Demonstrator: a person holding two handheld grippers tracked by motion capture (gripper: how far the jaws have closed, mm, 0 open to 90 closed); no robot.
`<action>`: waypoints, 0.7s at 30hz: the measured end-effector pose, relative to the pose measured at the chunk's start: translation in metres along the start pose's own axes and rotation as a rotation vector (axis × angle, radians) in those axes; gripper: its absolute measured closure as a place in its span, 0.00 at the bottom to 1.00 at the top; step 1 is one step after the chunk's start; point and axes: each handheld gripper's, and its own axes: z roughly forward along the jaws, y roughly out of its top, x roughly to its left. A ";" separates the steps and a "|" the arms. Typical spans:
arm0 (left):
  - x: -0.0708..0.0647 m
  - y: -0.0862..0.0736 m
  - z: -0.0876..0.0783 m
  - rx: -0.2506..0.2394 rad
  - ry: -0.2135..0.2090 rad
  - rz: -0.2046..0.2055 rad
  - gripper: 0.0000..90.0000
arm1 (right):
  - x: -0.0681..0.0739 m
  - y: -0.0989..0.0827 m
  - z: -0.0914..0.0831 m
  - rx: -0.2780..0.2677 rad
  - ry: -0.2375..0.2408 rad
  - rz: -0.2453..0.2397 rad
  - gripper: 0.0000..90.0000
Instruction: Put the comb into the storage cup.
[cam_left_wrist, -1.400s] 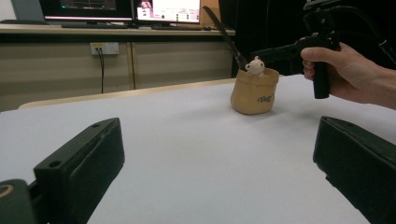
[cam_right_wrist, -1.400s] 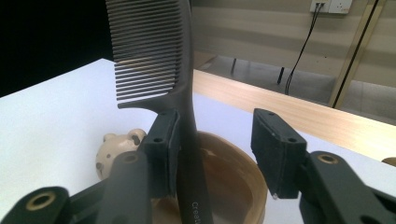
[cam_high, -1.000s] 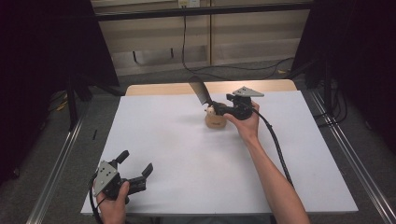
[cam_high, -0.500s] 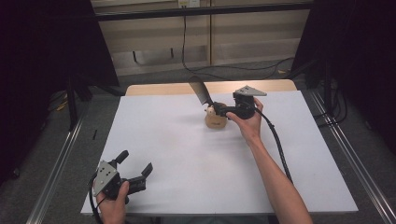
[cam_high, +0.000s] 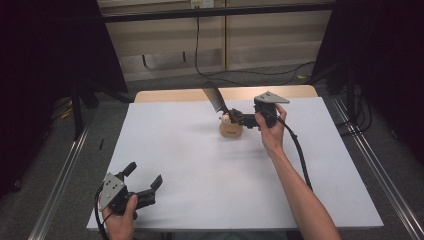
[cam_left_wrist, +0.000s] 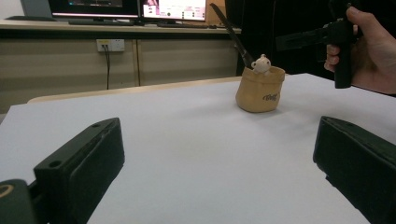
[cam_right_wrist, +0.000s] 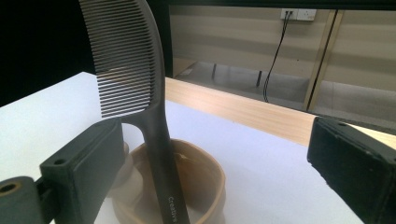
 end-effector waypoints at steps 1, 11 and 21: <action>0.000 0.000 0.000 0.002 -0.002 0.001 0.02 | 0.000 0.000 -0.001 0.003 -0.004 -0.002 0.04; -0.001 0.000 0.001 -0.005 -0.005 0.001 0.02 | -0.001 -0.001 -0.015 0.002 -0.024 -0.027 0.05; -0.001 0.000 0.000 -0.011 0.009 -0.009 0.03 | -0.005 -0.002 -0.032 -0.025 -0.043 -0.019 0.05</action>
